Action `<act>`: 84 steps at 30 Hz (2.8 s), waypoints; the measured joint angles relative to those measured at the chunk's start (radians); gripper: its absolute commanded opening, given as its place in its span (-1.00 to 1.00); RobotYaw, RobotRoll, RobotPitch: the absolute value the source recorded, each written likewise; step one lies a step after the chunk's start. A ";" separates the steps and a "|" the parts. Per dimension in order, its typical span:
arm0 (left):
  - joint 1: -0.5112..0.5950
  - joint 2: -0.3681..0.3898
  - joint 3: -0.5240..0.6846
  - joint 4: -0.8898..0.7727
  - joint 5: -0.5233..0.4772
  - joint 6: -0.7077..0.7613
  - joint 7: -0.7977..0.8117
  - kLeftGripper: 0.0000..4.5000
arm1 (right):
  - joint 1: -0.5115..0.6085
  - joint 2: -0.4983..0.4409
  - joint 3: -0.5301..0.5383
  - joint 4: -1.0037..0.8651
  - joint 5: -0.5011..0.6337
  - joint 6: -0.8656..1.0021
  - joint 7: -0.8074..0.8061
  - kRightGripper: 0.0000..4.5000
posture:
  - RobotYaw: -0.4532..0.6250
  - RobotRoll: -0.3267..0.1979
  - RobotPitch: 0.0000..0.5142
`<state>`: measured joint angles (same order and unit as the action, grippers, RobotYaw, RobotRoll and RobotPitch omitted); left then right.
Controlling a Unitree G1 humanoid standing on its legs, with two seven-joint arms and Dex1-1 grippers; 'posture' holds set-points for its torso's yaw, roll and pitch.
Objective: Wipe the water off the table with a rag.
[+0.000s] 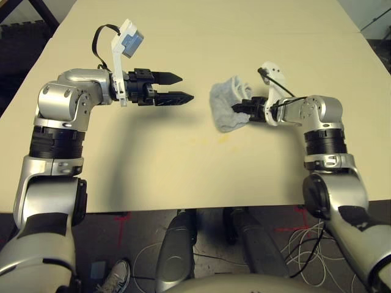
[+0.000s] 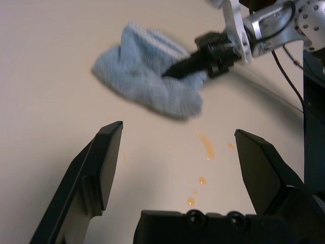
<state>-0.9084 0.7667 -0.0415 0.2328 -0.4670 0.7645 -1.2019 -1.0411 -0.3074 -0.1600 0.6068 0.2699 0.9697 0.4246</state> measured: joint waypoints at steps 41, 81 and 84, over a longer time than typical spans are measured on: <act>-0.021 -0.034 -0.004 0.029 0.005 -0.016 -0.008 1.00 | 0.117 0.385 -0.059 -0.595 0.307 0.610 -0.166 -0.99 | -0.22 0.25 0.28; -0.025 -0.072 -0.020 0.081 0.035 -0.055 -0.036 1.00 | 0.179 -0.394 0.128 -0.665 0.853 0.606 -0.287 -0.99 | -0.30 0.25 0.33; -0.036 -0.077 -0.017 0.100 0.044 -0.074 -0.028 1.00 | 0.204 -0.435 0.147 -0.609 0.747 0.570 -0.244 -0.99 | -0.30 0.25 0.33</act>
<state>-0.9447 0.6901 -0.0581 0.3326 -0.4227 0.6910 -1.2300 -0.8375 -0.7428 -0.0127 -0.0024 1.0165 1.5397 0.1808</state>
